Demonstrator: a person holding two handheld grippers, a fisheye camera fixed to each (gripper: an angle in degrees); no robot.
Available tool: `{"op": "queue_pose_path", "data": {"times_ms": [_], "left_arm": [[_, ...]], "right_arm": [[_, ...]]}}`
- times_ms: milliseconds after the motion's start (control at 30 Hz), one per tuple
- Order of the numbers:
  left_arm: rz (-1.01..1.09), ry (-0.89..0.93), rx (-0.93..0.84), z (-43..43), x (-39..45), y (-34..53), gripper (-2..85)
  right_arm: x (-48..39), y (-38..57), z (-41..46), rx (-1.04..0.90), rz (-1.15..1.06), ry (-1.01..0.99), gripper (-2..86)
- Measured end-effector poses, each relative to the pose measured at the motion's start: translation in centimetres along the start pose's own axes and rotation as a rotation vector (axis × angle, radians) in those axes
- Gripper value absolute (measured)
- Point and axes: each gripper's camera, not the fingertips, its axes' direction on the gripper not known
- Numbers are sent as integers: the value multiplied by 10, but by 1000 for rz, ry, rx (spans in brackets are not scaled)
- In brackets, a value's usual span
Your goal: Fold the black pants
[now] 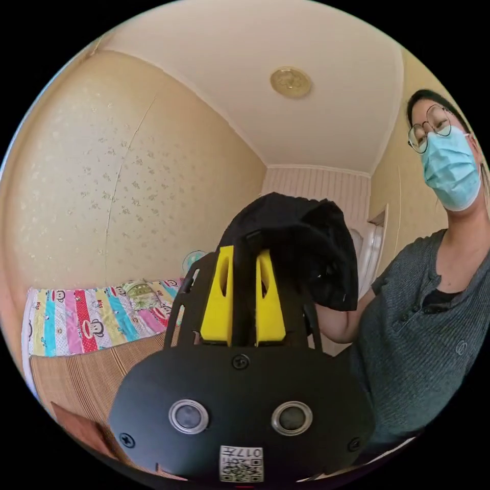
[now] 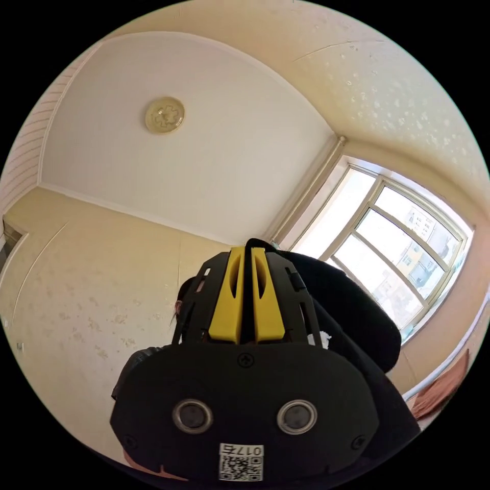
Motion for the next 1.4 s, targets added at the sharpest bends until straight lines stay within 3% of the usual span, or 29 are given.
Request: {"op": "queue_pose_path", "data": {"times_ms": [100, 233, 333, 467, 600, 700, 900, 1100, 1233, 1400], "left_arm": [[-85, 99, 138, -22, -15, -8, 52], [-132, 147, 289, -46, -32, -19, 50], [-101, 143, 351, -53, -29, -38, 50], [-31, 99, 382, -44, -5, -65, 50], [40, 63, 383, -27, 20, -79, 50], [64, 133, 400, -21, 25, -84, 50], [35, -5, 486, -23, 35, -82, 50], [49, -103, 510, -7, 48, -77, 51], [54, -90, 476, 5, 53, -73, 51], [88, -139, 435, 13, 63, -68, 51]], "right_arm": [[5, 19, -41, 100, -3, 46, 21], [11, 39, -63, 52, 29, 173, 22], [13, 63, -76, 3, 48, 373, 23], [26, 103, -71, -191, 100, 807, 26], [28, 175, -48, -280, -98, 1041, 39], [37, 228, -29, -368, -196, 1126, 78], [89, 339, 31, -577, -324, 1209, 162], [113, 399, 82, -505, -546, 1421, 219], [133, 425, 94, -577, -629, 1504, 228], [147, 486, 123, -588, -883, 1681, 235]]}}
